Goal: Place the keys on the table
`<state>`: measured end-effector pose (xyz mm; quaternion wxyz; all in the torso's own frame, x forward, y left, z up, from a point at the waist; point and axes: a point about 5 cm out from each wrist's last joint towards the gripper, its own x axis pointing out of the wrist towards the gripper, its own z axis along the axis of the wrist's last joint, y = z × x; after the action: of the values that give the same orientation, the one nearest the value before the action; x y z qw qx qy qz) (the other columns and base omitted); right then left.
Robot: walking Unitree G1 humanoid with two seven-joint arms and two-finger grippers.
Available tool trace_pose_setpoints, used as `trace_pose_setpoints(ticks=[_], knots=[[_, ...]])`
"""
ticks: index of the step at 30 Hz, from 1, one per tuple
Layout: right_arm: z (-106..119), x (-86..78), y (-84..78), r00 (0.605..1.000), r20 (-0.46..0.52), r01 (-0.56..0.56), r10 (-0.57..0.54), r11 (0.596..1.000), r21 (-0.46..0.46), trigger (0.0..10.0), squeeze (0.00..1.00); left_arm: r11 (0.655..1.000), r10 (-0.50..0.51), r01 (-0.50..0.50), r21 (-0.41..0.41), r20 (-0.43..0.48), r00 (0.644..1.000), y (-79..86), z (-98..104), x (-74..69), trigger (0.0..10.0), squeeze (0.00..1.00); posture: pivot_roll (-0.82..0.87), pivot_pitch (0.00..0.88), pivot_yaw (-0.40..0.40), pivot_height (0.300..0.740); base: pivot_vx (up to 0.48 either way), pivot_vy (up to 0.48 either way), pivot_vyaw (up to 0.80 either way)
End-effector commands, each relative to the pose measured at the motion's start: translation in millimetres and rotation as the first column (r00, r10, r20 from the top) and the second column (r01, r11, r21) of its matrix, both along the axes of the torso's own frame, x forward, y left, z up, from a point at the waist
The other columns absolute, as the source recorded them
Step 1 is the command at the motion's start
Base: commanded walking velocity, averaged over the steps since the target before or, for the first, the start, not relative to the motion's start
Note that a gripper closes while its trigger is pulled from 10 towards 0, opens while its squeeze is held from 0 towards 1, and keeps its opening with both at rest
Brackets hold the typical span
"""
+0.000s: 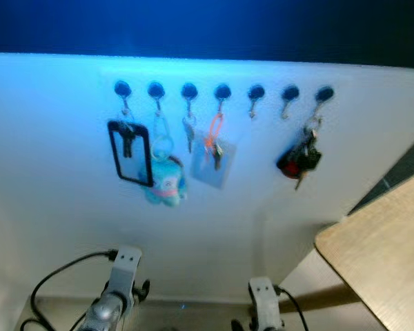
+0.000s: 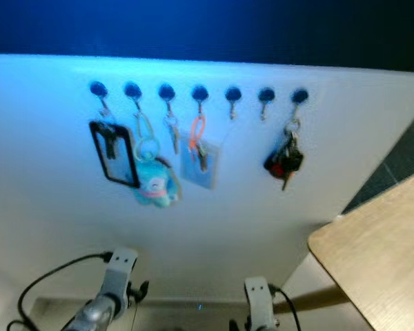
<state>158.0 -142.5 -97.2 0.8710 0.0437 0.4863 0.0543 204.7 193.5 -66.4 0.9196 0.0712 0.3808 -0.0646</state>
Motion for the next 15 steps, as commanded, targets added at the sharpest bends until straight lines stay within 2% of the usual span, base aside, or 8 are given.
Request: trace_pose_setpoints(ticks=[1,4,6,15], knots=[[-2,-4.5,-1.9,0.997,-0.013,0.076,-0.076,0.997,0.014,10.0,0.0,1.0,0.009,-0.009,0.008,-0.028,1.0,0.6,-4,-6.2,10.0,0.0,0.09,0.009,-0.038,0.74,0.0,0.0,0.8],[-2,-4.7,-3.7,0.994,-0.014,0.104,-0.104,0.994,0.016,10.0,0.0,1.0,0.012,-0.012,0.009,-0.027,1.0,0.8,-4,-6.2,10.0,0.0,0.09,0.009,-0.038,0.74,0.0,0.0,0.8],[-3,-6.6,-12.2,0.968,-0.022,0.249,-0.248,0.968,0.032,10.0,0.0,1.0,0.029,-0.028,0.011,-0.023,0.999,2.4,-4,-6.5,10.0,0.0,0.08,0.008,-0.032,0.74,0.0,0.0,0.0],[-3,-7.2,-12.8,0.962,-0.028,0.271,-0.27,0.962,0.028,10.0,0.0,0.999,0.039,-0.039,0.009,-0.033,0.999,6.6,-5,-9.2,10.0,0.0,0.08,0.006,-0.029,0.74,0.0,0.0,0.0]])
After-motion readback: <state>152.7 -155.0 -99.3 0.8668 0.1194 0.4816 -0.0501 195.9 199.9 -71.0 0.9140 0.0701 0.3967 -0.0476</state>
